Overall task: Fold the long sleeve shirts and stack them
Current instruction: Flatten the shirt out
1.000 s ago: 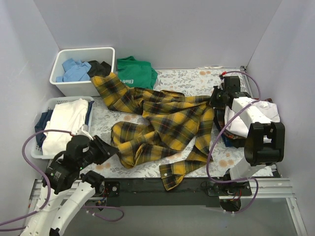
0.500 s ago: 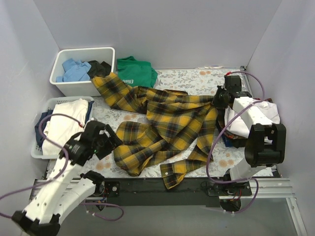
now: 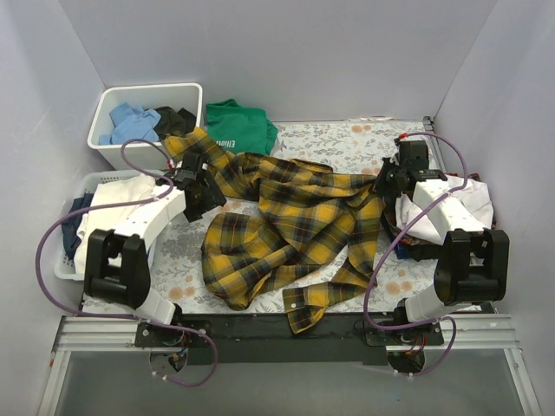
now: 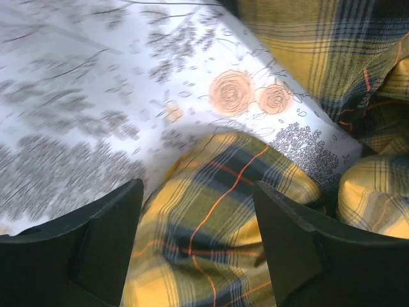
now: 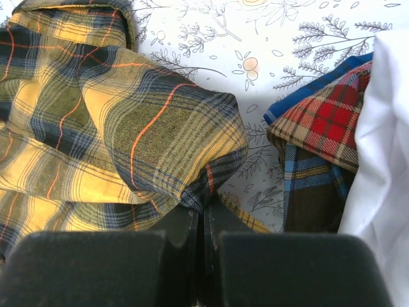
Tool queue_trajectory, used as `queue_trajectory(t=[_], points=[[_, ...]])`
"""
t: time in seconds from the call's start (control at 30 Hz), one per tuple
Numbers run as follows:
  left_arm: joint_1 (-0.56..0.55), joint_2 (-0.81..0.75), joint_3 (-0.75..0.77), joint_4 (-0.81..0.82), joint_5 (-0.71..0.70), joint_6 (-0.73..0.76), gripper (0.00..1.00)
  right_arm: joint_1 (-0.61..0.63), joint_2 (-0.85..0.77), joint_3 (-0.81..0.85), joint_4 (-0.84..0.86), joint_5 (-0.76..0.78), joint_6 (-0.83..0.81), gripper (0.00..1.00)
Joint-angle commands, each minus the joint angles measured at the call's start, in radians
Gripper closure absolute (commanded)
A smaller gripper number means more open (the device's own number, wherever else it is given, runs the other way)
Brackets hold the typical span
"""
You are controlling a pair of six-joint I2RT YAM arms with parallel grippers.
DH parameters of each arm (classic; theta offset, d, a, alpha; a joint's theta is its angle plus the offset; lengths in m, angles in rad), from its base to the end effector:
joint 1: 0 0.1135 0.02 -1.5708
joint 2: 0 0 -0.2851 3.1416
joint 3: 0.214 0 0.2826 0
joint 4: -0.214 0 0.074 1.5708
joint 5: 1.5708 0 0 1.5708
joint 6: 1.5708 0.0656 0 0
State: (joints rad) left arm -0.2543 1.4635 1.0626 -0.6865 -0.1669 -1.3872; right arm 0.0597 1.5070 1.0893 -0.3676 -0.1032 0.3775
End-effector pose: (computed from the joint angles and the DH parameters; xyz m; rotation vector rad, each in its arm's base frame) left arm 0.3237 -0.0729 0.2217 -1.4812 2.2263 -0.3298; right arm 0.3760 0.0292 0.2424 0.3257 2.3534 0.3331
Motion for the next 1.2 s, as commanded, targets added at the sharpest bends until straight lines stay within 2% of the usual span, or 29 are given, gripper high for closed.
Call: queue_trajectory(t=[0.0, 0.1, 0.4, 0.53, 0.57, 0.63, 0.67, 0.83, 0.97, 1.17], points=[[0.009, 0.102, 0.060, 0.097, 0.119, 0.137, 0.32, -0.004, -0.027, -0.003, 0.029, -0.044, -0.011, 0.99], [0.012, 0.170, 0.063, 0.137, 0.203, 0.169, 0.34, -0.004, -0.019, -0.003, 0.030, -0.049, -0.009, 0.99], [0.012, 0.258, 0.043, 0.134, 0.191, 0.169, 0.40, -0.006, -0.005, 0.001, 0.035, -0.069, -0.015, 0.99], [0.010, 0.317, 0.091, 0.154, 0.202, 0.172, 0.69, -0.006, -0.004, -0.003, 0.033, -0.069, -0.029, 0.99], [0.010, 0.328, 0.103, 0.153, 0.202, 0.181, 0.82, -0.004, -0.004, -0.002, 0.033, -0.070, -0.031, 0.99], [0.012, 0.359, 0.144, 0.151, 0.195, 0.194, 0.98, -0.004, -0.004, 0.004, 0.035, -0.075, -0.037, 0.99], [0.010, 0.369, 0.169, 0.142, 0.188, 0.212, 1.00, -0.006, -0.004, 0.007, 0.033, -0.073, -0.040, 0.99], [0.023, 0.333, 0.292, 0.073, 0.101, 0.249, 1.00, -0.009, -0.028, 0.032, 0.029, -0.070, -0.057, 0.99], [0.087, 0.242, 0.423, 0.021, 0.020, 0.270, 1.00, -0.012, -0.070, 0.052, 0.029, -0.066, -0.078, 0.99], [0.187, 0.120, 0.539, 0.005, -0.028, 0.315, 1.00, -0.029, -0.155, 0.096, 0.039, -0.099, -0.124, 0.99]])
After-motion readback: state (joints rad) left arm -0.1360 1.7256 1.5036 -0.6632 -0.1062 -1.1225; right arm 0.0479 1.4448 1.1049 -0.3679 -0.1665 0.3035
